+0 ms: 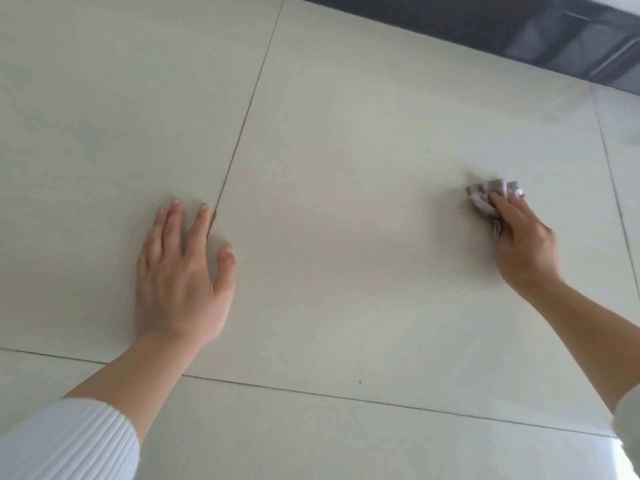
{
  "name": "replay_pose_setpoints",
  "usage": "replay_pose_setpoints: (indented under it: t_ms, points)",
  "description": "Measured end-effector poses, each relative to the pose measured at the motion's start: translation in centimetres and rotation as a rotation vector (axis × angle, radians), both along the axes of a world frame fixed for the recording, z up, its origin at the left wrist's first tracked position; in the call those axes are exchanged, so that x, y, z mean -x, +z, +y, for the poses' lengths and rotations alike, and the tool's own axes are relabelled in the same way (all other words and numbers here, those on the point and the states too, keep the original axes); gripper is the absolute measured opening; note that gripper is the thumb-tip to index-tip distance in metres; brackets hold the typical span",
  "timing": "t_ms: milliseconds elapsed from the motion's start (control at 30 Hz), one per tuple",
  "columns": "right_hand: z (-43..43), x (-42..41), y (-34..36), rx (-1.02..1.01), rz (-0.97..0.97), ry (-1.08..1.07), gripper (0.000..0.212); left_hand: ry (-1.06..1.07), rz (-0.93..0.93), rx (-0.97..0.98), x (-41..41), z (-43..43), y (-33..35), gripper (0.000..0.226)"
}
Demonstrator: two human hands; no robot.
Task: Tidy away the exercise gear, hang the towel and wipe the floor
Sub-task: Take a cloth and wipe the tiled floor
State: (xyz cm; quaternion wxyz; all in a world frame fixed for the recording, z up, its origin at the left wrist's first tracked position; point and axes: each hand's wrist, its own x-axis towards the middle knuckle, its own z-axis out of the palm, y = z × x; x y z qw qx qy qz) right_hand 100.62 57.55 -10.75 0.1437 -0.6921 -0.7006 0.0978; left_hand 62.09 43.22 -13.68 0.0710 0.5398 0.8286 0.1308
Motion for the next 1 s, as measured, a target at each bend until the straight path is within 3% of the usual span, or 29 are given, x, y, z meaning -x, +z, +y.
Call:
replay_pose_setpoints:
  t_ms: [100,267,367,567,733,1000]
  points:
    - [-0.9,-0.9,-0.4,0.022,0.029,-0.184,0.050,-0.002,0.008,-0.014,0.1,0.0,-0.1,0.064]
    - [4.5,2.7,-0.4,0.149,0.017,-0.294,0.058,0.001,0.004,-0.032,0.0,-0.1,0.0,0.064]
    - [7.3,5.9,0.4,0.214,0.065,-0.203,0.061,0.004,0.008,-0.032,0.0,-0.1,0.0,0.064]
    - [8.9,7.7,1.0,0.358,0.347,-0.001,0.058,0.008,0.014,-0.016,-0.1,0.0,0.2,0.064]
    - [5.4,7.4,1.3,0.351,0.382,0.160,0.054,0.004,0.012,-0.033,0.0,0.1,0.0,0.064]
    - [-2.9,7.1,0.0,0.362,0.548,0.228,0.062,-0.028,0.006,-0.094,0.4,0.2,-0.5,0.063]
